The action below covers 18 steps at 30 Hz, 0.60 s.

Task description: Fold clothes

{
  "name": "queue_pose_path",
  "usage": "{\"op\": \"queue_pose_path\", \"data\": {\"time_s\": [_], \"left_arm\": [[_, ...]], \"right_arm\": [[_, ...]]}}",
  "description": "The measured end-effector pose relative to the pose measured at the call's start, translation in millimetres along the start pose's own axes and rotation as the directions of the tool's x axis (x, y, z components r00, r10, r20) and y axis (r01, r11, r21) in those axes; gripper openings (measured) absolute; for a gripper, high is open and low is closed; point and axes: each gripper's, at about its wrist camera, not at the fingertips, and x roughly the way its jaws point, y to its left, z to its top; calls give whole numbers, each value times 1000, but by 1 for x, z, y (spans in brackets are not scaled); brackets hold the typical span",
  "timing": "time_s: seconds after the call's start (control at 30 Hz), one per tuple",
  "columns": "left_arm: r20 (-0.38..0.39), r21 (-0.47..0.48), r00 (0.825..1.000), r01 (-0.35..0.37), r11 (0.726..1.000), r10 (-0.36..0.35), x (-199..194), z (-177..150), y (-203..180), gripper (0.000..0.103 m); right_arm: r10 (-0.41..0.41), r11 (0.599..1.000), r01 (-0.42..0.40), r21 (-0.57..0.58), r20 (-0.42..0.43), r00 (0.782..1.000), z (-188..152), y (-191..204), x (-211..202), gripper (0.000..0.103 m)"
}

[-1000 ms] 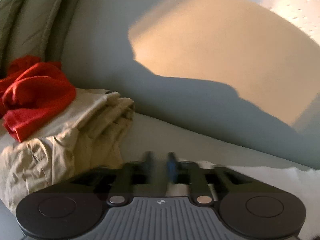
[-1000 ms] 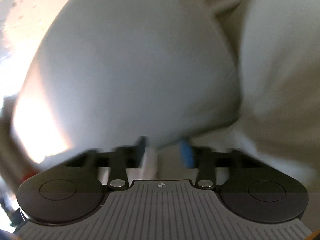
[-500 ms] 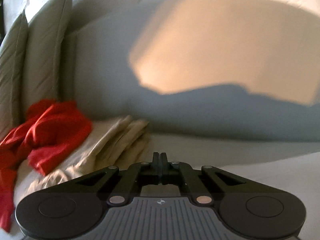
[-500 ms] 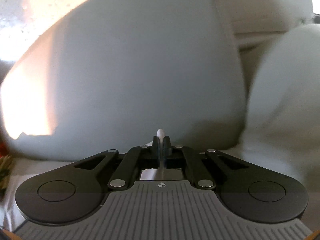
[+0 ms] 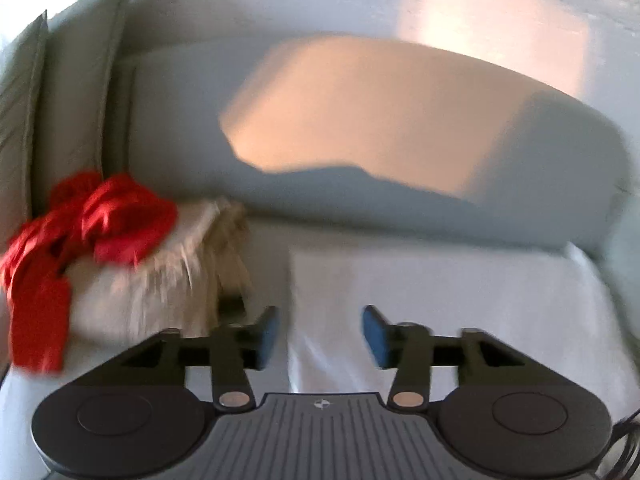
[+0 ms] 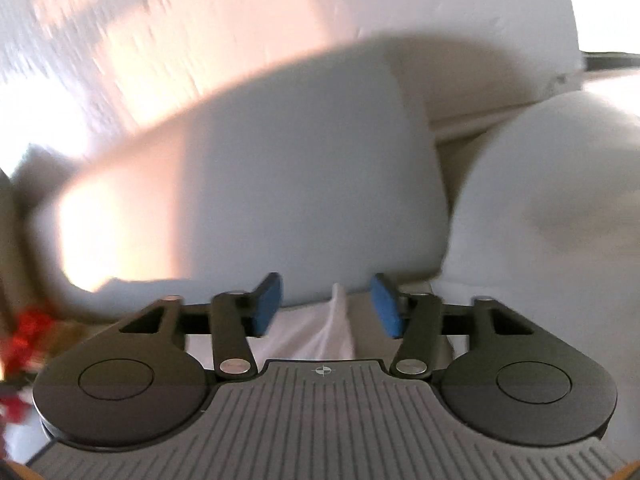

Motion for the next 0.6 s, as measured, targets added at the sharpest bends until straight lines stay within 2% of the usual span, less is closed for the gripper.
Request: {"op": "queue_pose_path", "data": {"time_s": [0.03, 0.07, 0.13, 0.17, 0.2, 0.23, 0.27, 0.3, 0.33, 0.37, 0.4, 0.47, 0.53, 0.57, 0.6], "left_arm": [[-34, -3, 999, 31, 1000, -31, -14, -5, -6, 66], [-56, -13, 997, 60, 998, -61, -24, -13, -11, 71], [-58, -44, 992, 106, 993, -109, -29, -33, -21, 72], [-53, -50, 993, 101, 994, -104, -23, -42, -26, 70], [-58, -53, 995, 81, 995, -84, -14, -52, -30, 61], [-63, -55, 996, 61, 997, -64, -5, -62, -35, 38], [-70, -56, 997, 35, 998, -39, 5, -70, -38, 27], [-72, -55, 997, 1, 999, -5, 16, -75, -39, 16], [-63, -53, 998, -29, 998, 26, 26, -80, -42, 16], [-56, -54, 997, -57, 997, 54, 35, -84, -43, 16], [-55, -46, 995, -82, 996, 79, 44, -86, -45, 15], [-83, 14, 984, -160, 987, 160, 63, -91, -47, 14], [-71, 50, 966, -247, 968, 250, 64, -94, -43, 13], [-72, 55, 954, -286, 957, 290, 63, -94, -39, 12], [-74, 61, 943, -320, 945, 324, 61, -94, -35, 12]], "right_arm": [[23, 999, -23, 33, 2, 1000, -2, 0, -26, 83], [49, 997, -49, 66, 4, 999, -4, 0, -51, 94], [119, 986, -119, 113, 3, 993, -9, -14, -82, 103], [147, 981, -144, 129, -17, 989, -15, -14, -91, 103], [174, 975, -163, 152, -64, 983, -19, -18, -89, 103], [194, 968, -171, 183, -116, 974, -13, -36, -79, 102], [207, 962, -172, 214, -155, 966, -23, -38, -63, 88], [179, 964, -133, 231, -193, 965, -33, -37, -47, 71], [152, 965, -94, 246, -231, 961, -44, -37, -31, 21], [123, 966, -52, 255, -272, 954, -55, -36, -14, 8], [90, 971, -12, 238, -321, 943, -64, -35, 6, 8], [101, 983, -41, 180, -343, 934, -75, -27, 33, 8], [81, 996, -62, 68, -342, 936, -85, -18, 54, 8], [33, 999, -33, 7, -347, 937, -91, -15, 63, 0], [-37, 999, 33, -18, -321, 946, -95, -21, 61, 0]]}}
